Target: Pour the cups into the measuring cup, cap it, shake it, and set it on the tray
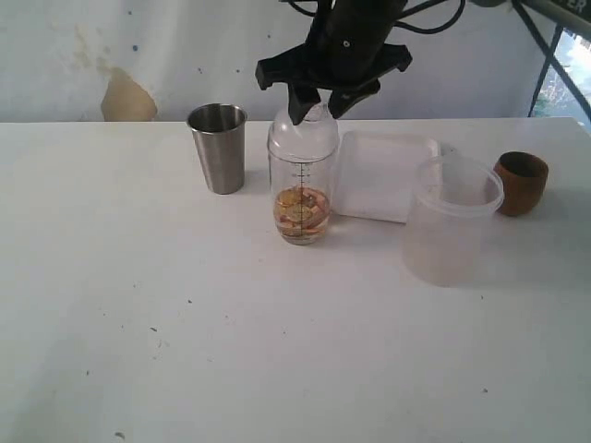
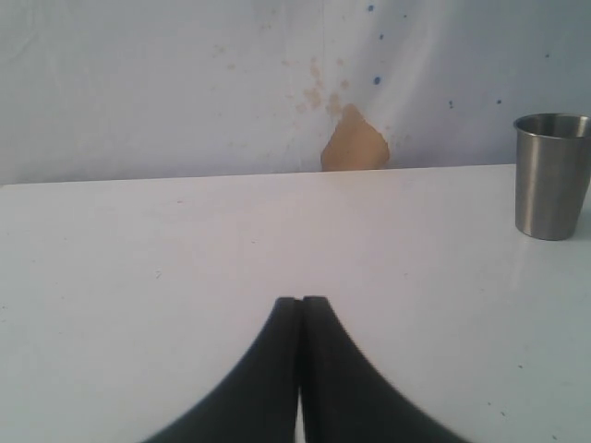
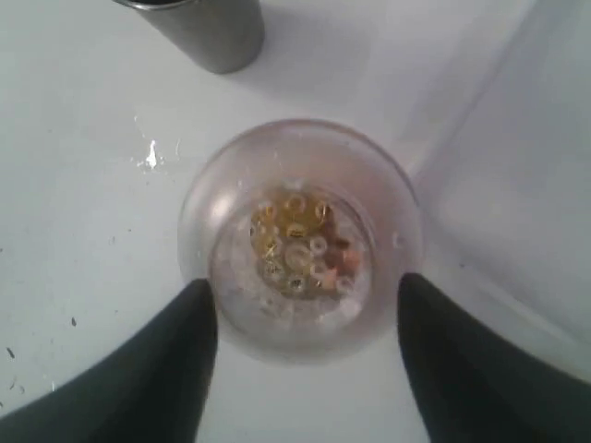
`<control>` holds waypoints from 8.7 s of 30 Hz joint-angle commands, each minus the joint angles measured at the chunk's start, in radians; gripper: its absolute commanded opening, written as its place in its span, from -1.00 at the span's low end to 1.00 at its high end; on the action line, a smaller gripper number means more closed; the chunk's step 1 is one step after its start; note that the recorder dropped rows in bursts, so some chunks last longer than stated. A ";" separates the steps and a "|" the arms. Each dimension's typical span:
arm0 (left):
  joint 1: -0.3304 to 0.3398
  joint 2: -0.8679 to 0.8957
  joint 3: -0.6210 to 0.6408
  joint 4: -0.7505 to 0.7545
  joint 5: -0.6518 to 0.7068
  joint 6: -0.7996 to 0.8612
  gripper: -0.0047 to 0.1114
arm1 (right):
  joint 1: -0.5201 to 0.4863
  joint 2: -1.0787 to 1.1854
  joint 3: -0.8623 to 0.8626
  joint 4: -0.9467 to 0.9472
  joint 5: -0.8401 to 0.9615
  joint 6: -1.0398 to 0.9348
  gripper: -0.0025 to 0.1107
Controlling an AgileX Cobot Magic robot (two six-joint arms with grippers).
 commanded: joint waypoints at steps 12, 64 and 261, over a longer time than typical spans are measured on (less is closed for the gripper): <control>-0.001 -0.003 0.005 0.003 -0.008 -0.003 -0.92 | 0.000 -0.038 -0.060 0.002 0.014 -0.005 0.15; -0.001 -0.003 0.005 0.003 -0.008 -0.003 -0.92 | 0.006 -0.124 0.256 0.081 -0.300 -0.225 -0.96; -0.001 -0.003 0.005 0.003 -0.008 -0.003 -0.92 | 0.068 -1.305 1.235 0.061 -0.908 -0.257 -0.96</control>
